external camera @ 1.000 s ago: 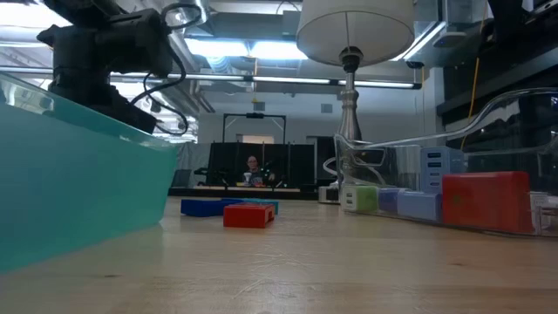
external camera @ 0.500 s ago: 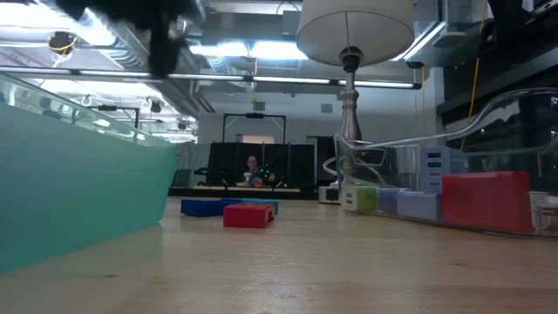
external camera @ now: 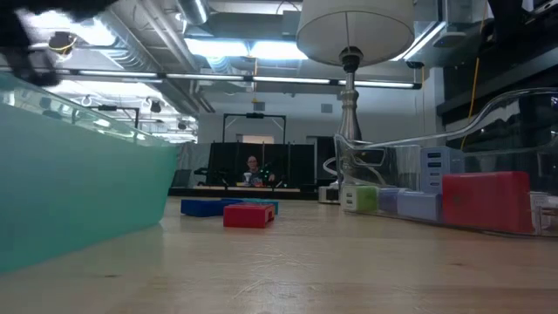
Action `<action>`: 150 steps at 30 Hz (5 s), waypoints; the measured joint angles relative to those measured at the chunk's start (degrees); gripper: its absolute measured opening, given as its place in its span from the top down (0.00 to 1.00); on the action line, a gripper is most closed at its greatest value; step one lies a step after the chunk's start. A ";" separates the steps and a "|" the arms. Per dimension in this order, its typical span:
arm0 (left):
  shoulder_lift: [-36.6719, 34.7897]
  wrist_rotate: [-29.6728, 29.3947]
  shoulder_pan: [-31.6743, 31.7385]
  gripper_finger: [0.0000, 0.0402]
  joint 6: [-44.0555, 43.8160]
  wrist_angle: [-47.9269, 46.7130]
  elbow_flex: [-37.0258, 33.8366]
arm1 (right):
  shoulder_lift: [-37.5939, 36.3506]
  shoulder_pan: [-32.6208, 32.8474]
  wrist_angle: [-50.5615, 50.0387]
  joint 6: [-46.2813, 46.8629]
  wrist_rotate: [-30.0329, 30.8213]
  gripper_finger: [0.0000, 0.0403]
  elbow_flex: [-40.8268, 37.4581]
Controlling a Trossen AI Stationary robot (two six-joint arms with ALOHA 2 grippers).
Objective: Pick & Place Office items
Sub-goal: Put the white digital clock into the green bin, then put the blue digital clock into the green bin
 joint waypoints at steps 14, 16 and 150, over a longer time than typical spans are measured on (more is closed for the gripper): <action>12.14 -10.14 4.00 0.63 -0.73 -11.00 0.00 | 0.00 0.01 0.01 0.00 0.00 0.31 0.00; 12.68 -10.76 5.98 0.63 -0.39 -11.10 0.00 | 0.00 0.00 0.02 0.00 0.00 0.31 0.00; 52.10 -30.54 22.51 0.42 8.20 -23.93 34.98 | 0.00 0.01 0.02 0.00 0.00 0.31 0.00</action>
